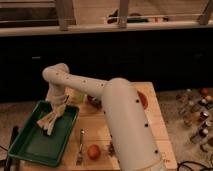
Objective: Wipe tray with brush
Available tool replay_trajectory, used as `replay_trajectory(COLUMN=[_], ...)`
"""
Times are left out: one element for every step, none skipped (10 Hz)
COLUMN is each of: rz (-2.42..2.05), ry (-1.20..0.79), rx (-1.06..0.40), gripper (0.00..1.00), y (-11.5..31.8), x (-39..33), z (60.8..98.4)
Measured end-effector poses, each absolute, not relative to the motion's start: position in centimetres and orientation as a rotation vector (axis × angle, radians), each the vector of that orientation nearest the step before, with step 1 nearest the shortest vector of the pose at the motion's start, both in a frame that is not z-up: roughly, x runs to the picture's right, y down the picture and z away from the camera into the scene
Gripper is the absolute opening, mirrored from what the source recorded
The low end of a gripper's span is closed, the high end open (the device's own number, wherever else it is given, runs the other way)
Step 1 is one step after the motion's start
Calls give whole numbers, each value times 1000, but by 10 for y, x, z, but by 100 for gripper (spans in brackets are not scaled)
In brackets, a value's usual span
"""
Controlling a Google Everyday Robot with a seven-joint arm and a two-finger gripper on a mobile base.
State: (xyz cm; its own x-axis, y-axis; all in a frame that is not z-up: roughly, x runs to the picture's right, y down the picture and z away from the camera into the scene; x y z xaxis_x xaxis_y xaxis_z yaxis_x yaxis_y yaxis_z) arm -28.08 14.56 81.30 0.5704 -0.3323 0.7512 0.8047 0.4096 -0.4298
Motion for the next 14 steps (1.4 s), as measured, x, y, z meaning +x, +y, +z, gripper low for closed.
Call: replay_trajectory(rz=[-821, -858, -891, -919, -935, -929, -918, -904, -885, -873, -853, -832, -814, -799], ry=[-662, -692, -717, -732, -737, -731, -721, -711, -683, -663, -630, -596, -558, -523], rx=[-882, -893, -912, -934, -953, -971, -979, -983, -988, -989, -991, -992, -992, -990], gripper=[0, 0, 0, 0, 0, 0, 0, 0, 0, 0, 0, 0, 0, 0], y=[152, 162, 175, 186, 195, 203, 204, 202, 198, 195, 188, 182, 174, 168], x=[-288, -292, -295, -297, -295, -285, -277, -268, -255, -248, -237, -227, -220, -216], z=[807, 799, 790, 783, 778, 773, 772, 772, 773, 774, 777, 783, 790, 798])
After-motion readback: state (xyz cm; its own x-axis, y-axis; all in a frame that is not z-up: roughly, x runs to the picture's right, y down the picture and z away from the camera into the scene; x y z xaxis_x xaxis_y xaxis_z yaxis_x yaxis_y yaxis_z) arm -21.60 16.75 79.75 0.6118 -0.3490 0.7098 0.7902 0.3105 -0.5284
